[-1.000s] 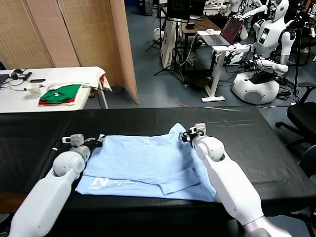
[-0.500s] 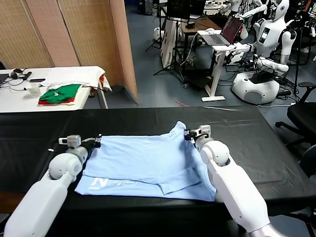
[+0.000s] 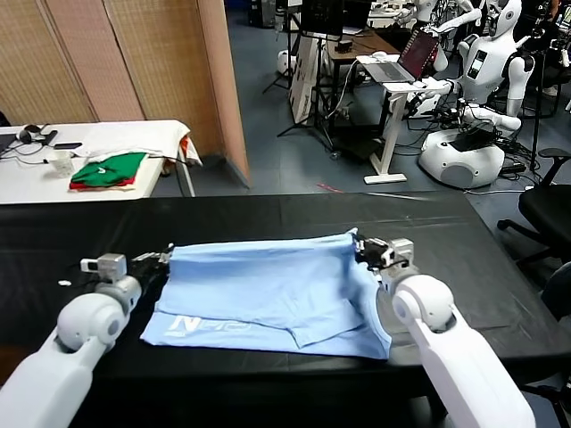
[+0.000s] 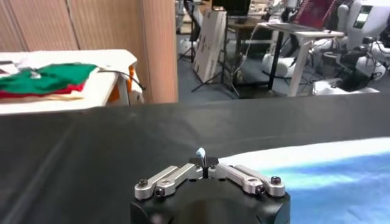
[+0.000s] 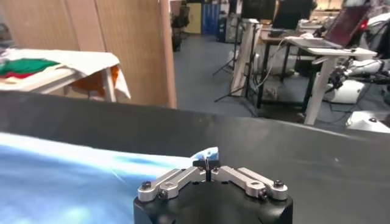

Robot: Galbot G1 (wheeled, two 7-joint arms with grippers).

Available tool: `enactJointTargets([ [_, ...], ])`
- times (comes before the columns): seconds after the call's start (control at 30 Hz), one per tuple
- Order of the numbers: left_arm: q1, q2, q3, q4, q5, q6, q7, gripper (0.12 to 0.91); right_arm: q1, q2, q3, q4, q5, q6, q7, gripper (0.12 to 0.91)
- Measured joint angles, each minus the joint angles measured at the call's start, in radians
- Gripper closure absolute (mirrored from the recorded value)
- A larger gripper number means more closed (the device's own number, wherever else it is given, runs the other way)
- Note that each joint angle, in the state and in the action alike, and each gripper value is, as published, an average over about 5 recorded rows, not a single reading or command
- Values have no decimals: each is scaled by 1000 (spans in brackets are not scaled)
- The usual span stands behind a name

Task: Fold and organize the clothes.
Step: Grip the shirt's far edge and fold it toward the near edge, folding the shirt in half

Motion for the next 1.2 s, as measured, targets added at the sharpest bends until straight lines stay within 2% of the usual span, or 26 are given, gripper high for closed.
enactJointTargets([
  [0.2,72,5,-21,-61,24,12,0,881,-106,-20,0,85,-31,-36,14,884],
  [0.67,213,-19,-46,-102,100,9,3,881,-191,5,-15,106,-71,-36,9,884],
  [0.83,248,-31,-50,-120,120,8,-3,881,-199,11,-8,113,-65,-36,-12,874],
  [0.93,264,-35,-55,-127,130,9,-10,881,-216,12,5,132,-58,-36,-26,767],
  [1.03,271,-41,-58,-128,149,10,-21,837,-236,16,21,158,-49,-36,-25,581],
  [1.17,282,-50,-73,-139,170,15,-34,628,-264,24,55,202,-27,-36,-21,336],
  [1.2,285,-52,-80,-142,172,16,-35,553,-268,28,67,210,-23,-36,-18,268],
])
